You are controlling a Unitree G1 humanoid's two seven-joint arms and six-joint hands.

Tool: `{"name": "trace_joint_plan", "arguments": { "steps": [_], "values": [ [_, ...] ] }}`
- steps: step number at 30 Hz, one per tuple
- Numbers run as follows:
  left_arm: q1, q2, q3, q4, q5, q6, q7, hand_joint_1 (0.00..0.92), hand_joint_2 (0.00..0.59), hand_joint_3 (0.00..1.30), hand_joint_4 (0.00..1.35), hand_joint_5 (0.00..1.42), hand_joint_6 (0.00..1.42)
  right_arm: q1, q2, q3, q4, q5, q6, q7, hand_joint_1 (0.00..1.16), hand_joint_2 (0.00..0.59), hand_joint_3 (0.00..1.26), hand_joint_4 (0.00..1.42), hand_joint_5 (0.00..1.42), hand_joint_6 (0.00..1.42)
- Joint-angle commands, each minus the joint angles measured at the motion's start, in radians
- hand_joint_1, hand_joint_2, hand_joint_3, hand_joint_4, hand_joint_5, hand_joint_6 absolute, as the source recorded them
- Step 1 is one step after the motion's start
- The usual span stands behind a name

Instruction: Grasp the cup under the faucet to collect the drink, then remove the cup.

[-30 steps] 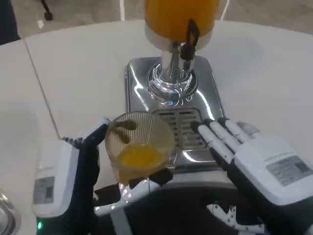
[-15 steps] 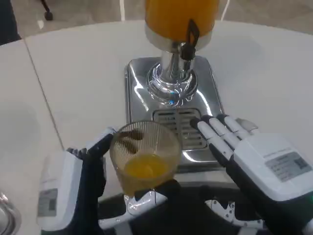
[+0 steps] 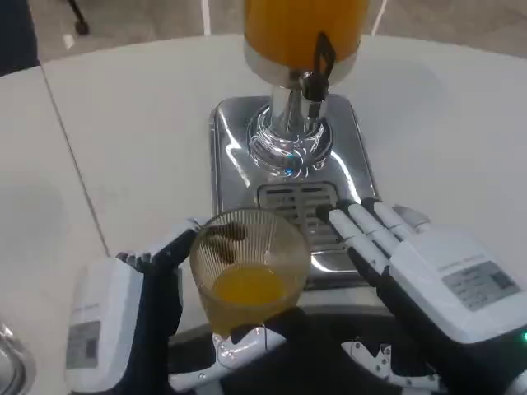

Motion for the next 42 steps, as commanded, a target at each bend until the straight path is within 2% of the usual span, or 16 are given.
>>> {"name": "trace_joint_plan", "arguments": {
  "steps": [1,18,27,29,42],
  "values": [
    [0.004,-0.006,0.003,-0.023,0.003,-0.037,0.002,0.55,0.085,1.17,1.08,1.42,1.42,0.004,0.004,0.003,-0.008,-0.001,0.004,-0.005,0.56,0.47,0.0,0.0,0.0,0.05],
    [-0.014,-0.02,0.022,-0.005,-0.02,-0.033,-0.017,0.55,0.085,1.17,1.08,1.42,1.42,0.012,0.045,0.024,-0.023,-0.031,0.041,0.006,0.56,0.47,0.0,0.0,0.0,0.05],
    [-0.019,-0.031,0.029,0.005,-0.029,-0.032,-0.029,0.55,0.085,1.17,1.08,1.42,1.42,-0.006,0.039,0.032,0.002,-0.027,0.045,0.006,0.56,0.47,0.0,0.0,0.0,0.05],
    [-0.021,-0.032,0.031,0.005,-0.029,-0.032,-0.031,0.55,0.085,1.17,1.08,1.42,1.42,-0.006,0.036,0.029,0.003,-0.024,0.043,0.0,0.52,0.474,0.0,0.0,0.0,0.05],
    [-0.027,-0.032,0.036,0.007,-0.034,-0.026,-0.038,0.55,0.085,1.17,1.08,1.42,1.42,-0.008,0.047,0.04,-0.006,-0.031,0.055,0.006,0.5,0.477,0.0,0.0,0.0,0.05]
  ]
}}
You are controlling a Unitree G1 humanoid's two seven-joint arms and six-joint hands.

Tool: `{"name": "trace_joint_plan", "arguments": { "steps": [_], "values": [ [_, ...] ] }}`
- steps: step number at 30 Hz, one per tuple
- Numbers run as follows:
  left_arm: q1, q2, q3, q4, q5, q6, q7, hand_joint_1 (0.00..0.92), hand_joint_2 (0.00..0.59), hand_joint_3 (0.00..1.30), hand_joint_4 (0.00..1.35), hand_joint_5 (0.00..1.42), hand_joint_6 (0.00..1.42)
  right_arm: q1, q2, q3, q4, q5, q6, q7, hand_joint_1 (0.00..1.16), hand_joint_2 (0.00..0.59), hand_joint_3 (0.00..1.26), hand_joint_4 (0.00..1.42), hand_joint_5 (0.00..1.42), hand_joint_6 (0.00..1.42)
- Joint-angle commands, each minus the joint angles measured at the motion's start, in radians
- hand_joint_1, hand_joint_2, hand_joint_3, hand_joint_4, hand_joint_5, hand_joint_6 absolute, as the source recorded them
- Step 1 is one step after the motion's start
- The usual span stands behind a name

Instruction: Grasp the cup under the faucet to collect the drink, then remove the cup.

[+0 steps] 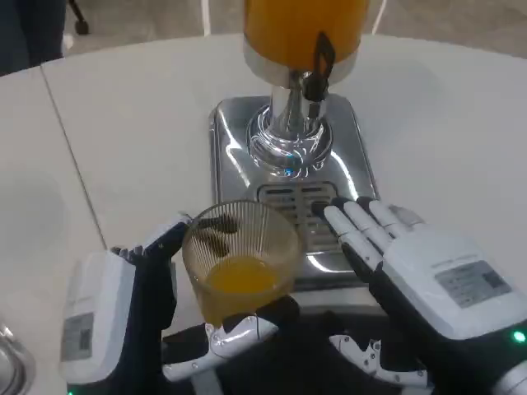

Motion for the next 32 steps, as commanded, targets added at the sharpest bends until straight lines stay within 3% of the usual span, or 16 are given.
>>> {"name": "trace_joint_plan", "arguments": {
  "steps": [1,22,32],
  "values": [
    [-0.007,-0.008,0.002,0.0,-0.015,-0.025,-0.001,0.55,0.085,1.17,1.08,1.42,1.42,0.003,0.003,-0.002,-0.01,0.0,0.011,0.005,0.5,0.476,0.0,0.0,0.0,0.05],
    [-0.025,-0.023,0.004,0.017,-0.014,-0.015,-0.009,0.55,0.085,1.17,1.08,1.42,1.42,-0.019,-0.001,-0.003,0.016,0.003,0.022,0.003,0.51,0.472,0.0,0.0,0.0,0.05],
    [-0.017,-0.023,0.013,0.02,-0.019,-0.029,-0.003,0.556,0.088,1.17,1.08,1.42,1.42,-0.023,0.014,0.031,-0.009,-0.025,0.029,0.014,0.51,0.472,0.0,0.0,0.0,0.05]
  ]
}}
